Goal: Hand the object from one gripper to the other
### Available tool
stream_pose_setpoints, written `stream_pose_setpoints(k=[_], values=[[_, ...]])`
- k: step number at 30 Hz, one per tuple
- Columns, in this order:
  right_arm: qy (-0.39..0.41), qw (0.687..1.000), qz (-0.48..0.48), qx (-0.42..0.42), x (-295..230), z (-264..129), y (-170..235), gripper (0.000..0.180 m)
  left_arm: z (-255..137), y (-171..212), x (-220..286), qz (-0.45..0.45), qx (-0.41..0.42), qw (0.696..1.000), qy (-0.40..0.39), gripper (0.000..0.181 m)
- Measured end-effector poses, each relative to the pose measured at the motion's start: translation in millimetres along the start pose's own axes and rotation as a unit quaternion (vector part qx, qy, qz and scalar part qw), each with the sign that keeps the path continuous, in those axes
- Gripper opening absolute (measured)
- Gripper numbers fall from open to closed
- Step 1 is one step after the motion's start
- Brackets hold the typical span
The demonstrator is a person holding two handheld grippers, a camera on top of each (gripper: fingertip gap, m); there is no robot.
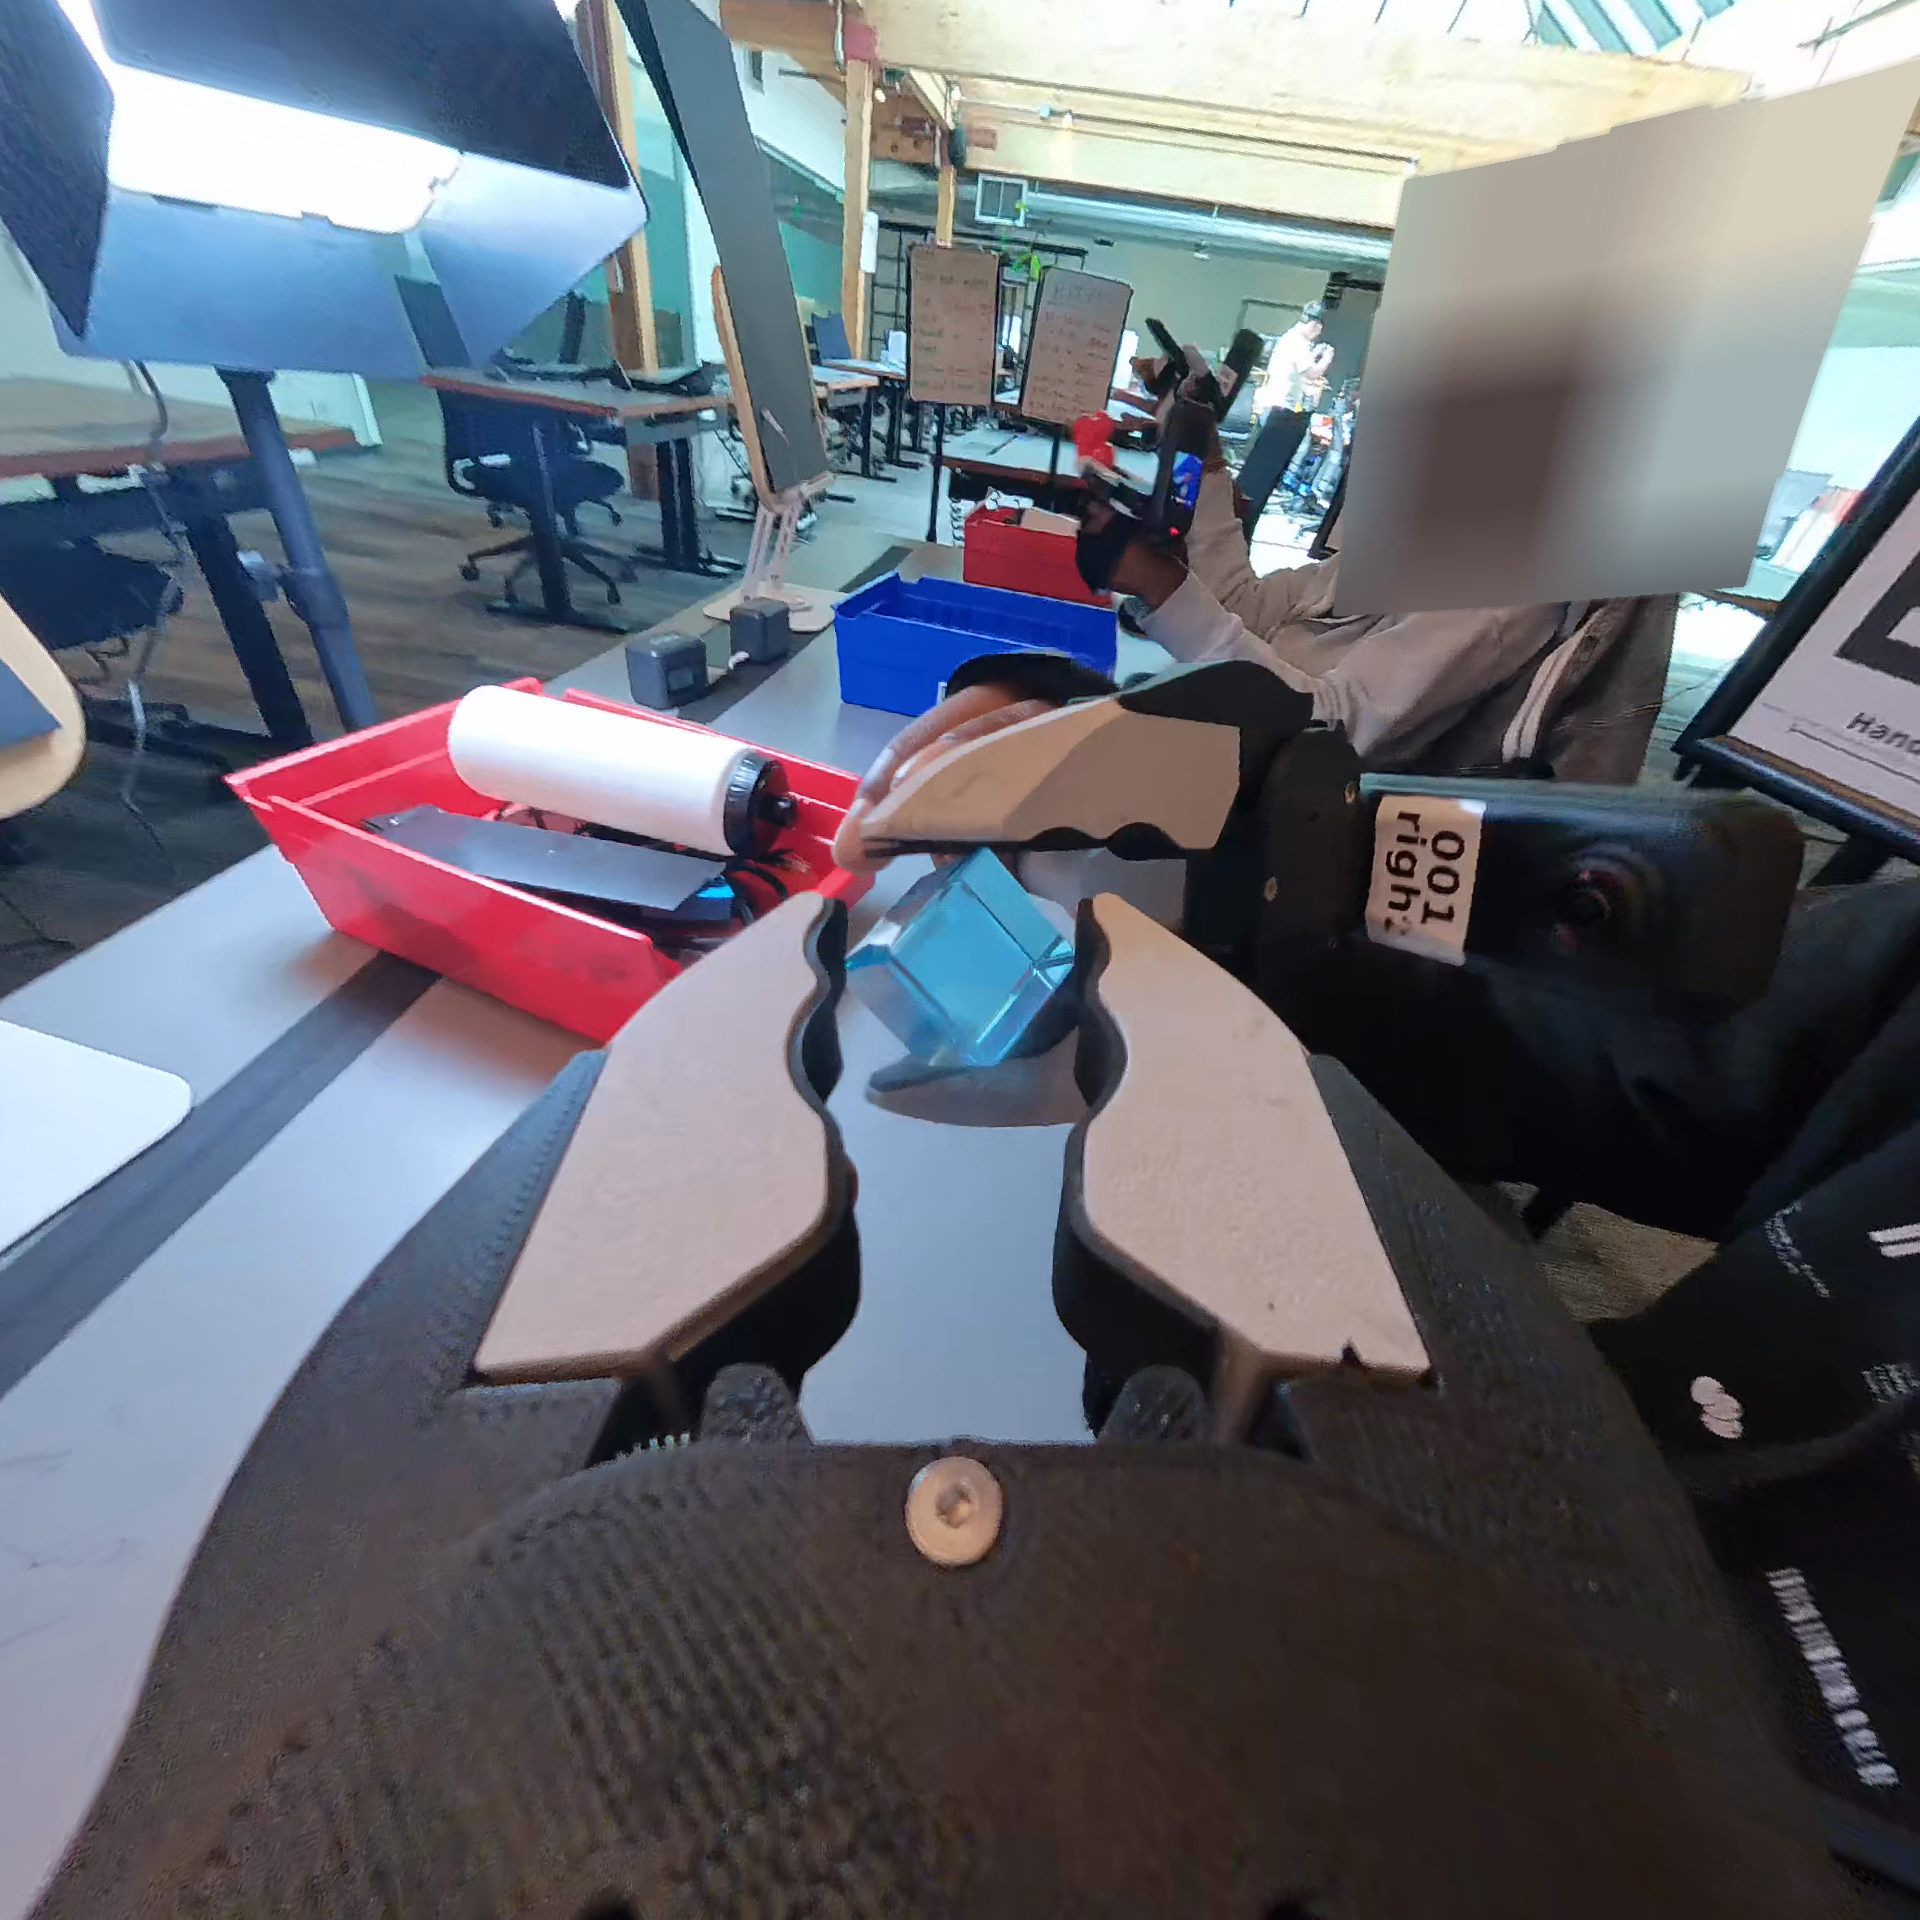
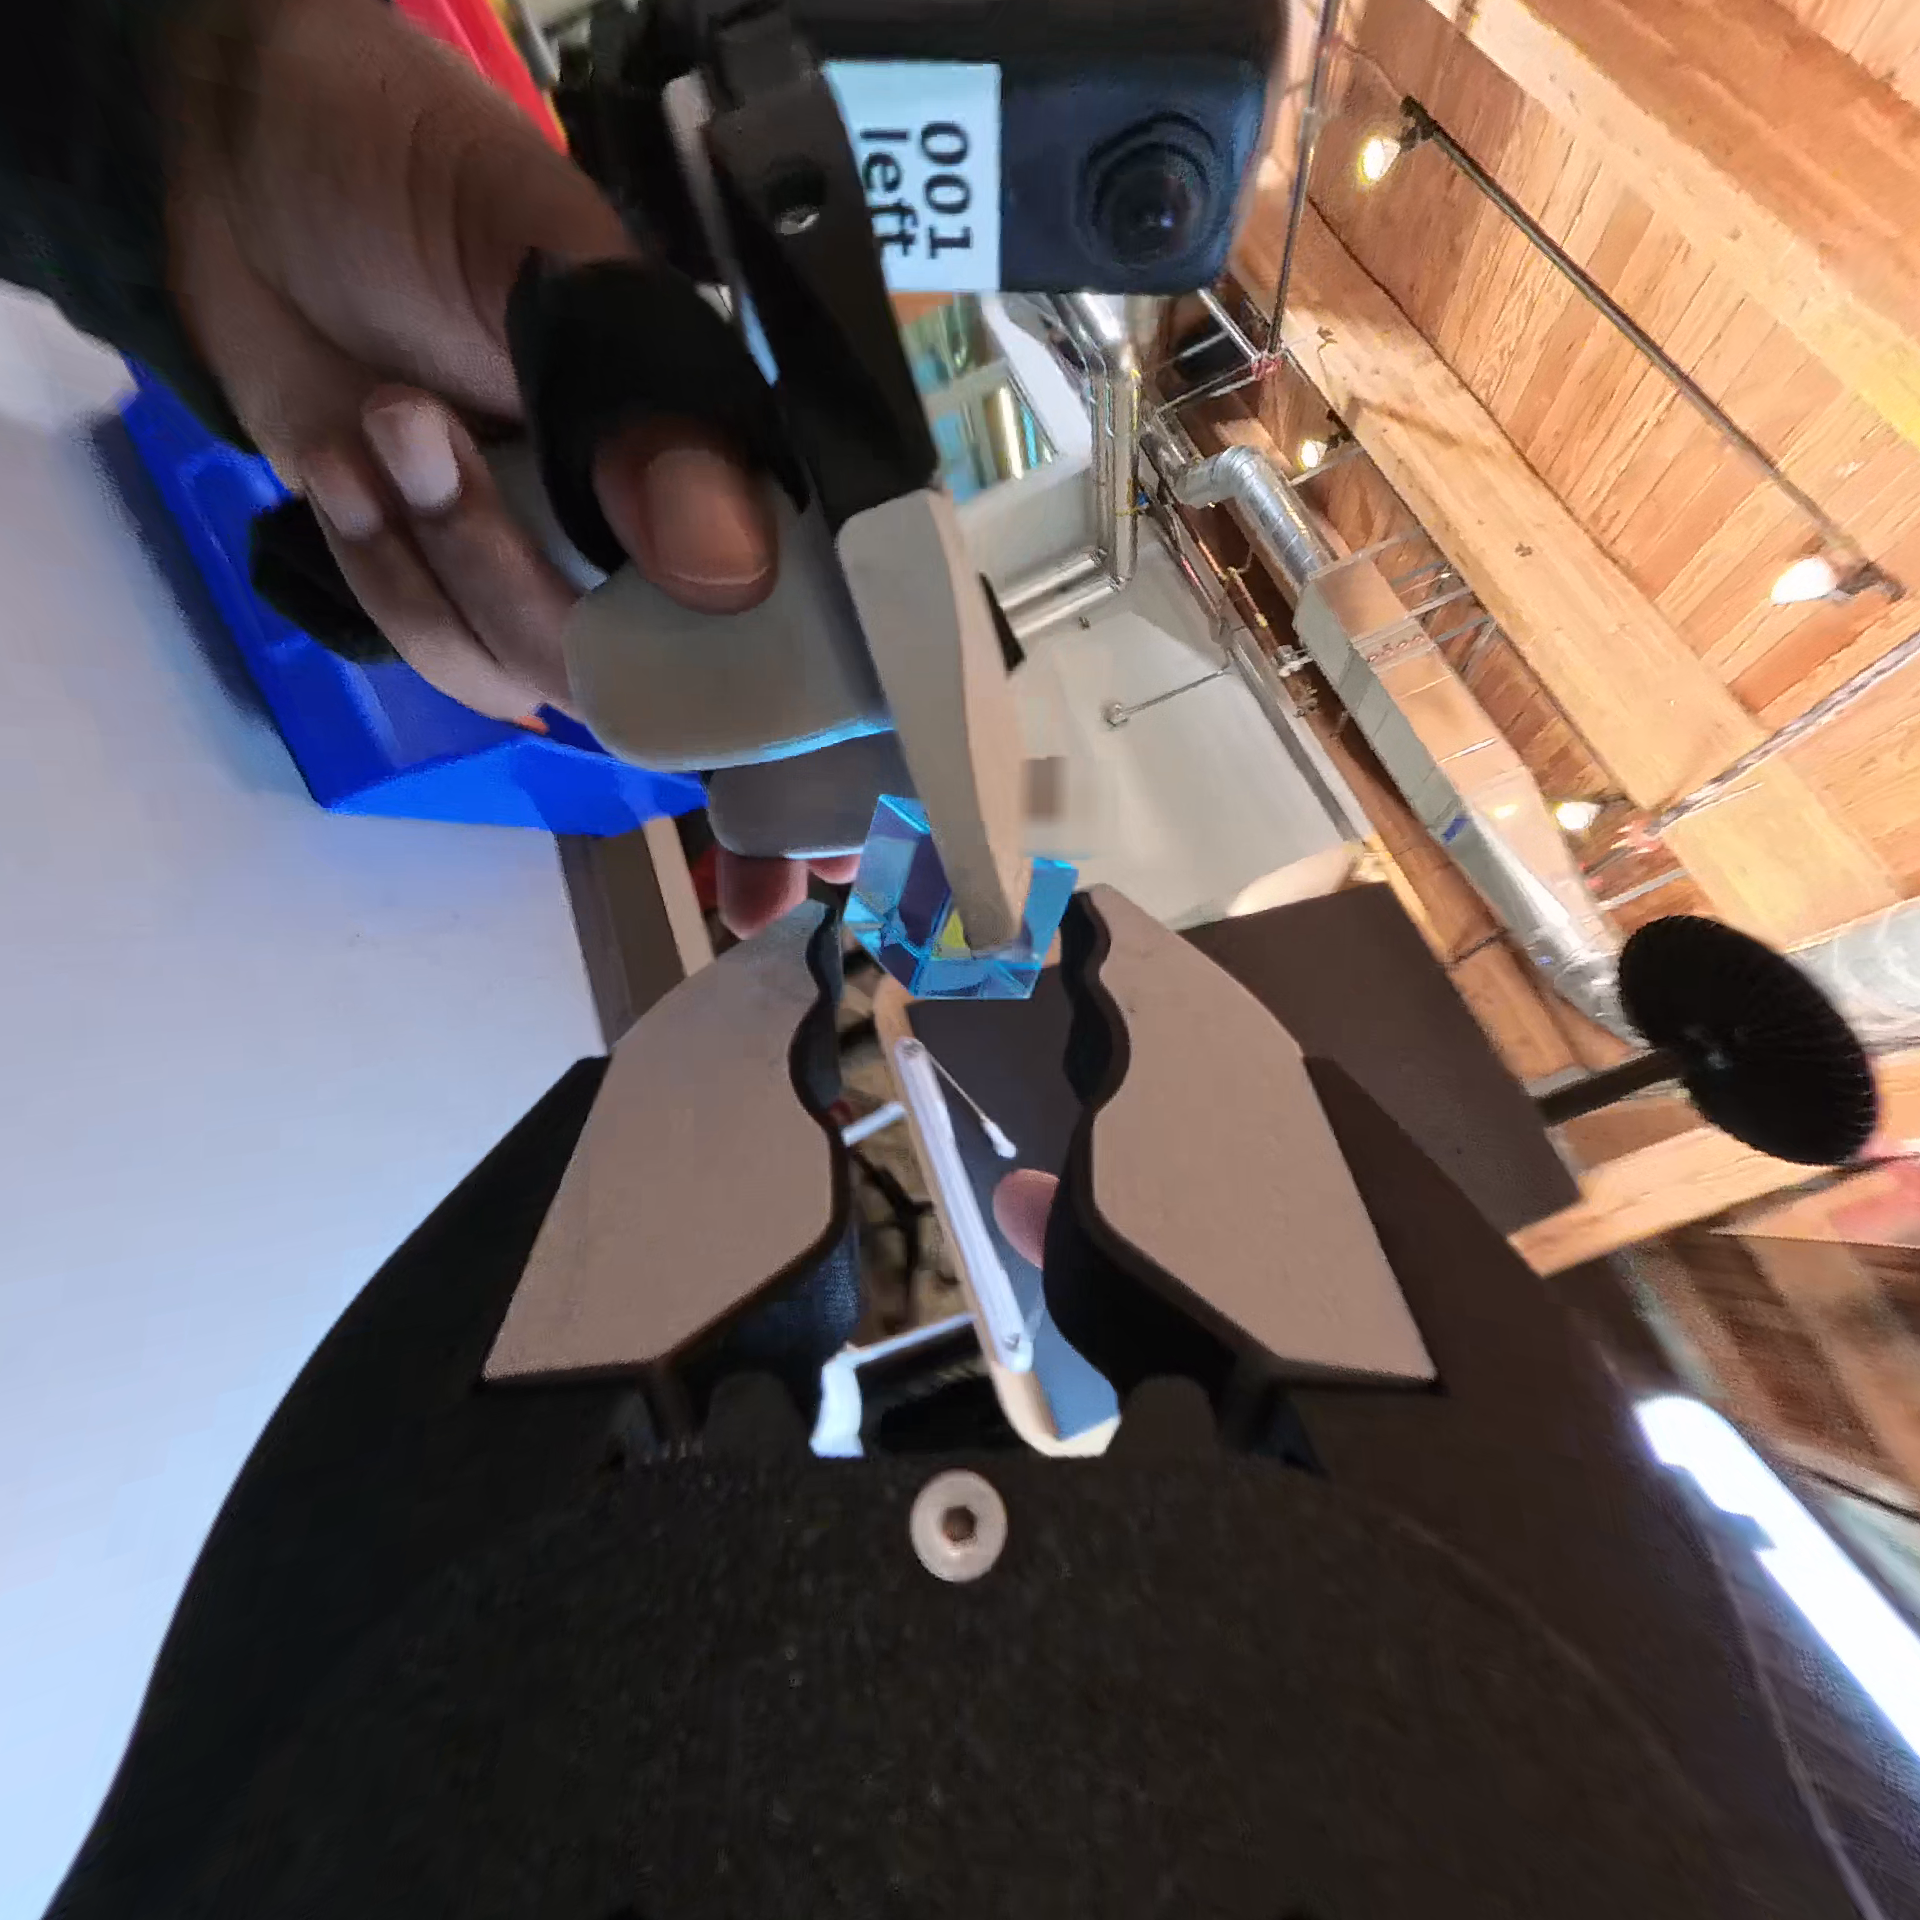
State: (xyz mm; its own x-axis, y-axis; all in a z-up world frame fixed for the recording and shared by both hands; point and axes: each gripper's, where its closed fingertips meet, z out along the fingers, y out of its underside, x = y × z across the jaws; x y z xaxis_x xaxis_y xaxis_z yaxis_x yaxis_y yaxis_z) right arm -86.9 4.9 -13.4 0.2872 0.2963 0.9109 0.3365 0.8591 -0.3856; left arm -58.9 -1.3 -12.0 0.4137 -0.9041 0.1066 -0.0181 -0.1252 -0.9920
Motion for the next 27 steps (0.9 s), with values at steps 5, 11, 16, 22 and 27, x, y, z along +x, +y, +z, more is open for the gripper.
stream_pose_setpoints(k=[5,11,16,22,27], values=[[-0.069,0.982,0.174,0.034,5.0,-4.3,-3.4,0.056,-11.6,-17.9,-5.5,0.062,0.053,0.996,-0.032,0.042],[-0.071,0.916,0.386,0.079,43.8,-15.4,5.2,0.053,-28.4,-37.9,-20.9,0.174,0.114,0.969,-0.135,0.042],[-0.073,0.855,0.509,0.073,64.8,-21.3,21.1,0.052,-34.8,-40.4,-32.6,0.315,0.117,0.911,-0.239,0.042],[-0.180,0.805,0.561,0.075,46.6,-24.9,6.9,0.053,-28.1,-30.7,-26.1,0.504,0.090,0.809,-0.289,0.042],[-0.243,0.788,0.561,0.068,21.9,-21.6,-9.7,0.056,-15.9,-18.9,-13.6,0.584,0.069,0.760,-0.276,0.042]])
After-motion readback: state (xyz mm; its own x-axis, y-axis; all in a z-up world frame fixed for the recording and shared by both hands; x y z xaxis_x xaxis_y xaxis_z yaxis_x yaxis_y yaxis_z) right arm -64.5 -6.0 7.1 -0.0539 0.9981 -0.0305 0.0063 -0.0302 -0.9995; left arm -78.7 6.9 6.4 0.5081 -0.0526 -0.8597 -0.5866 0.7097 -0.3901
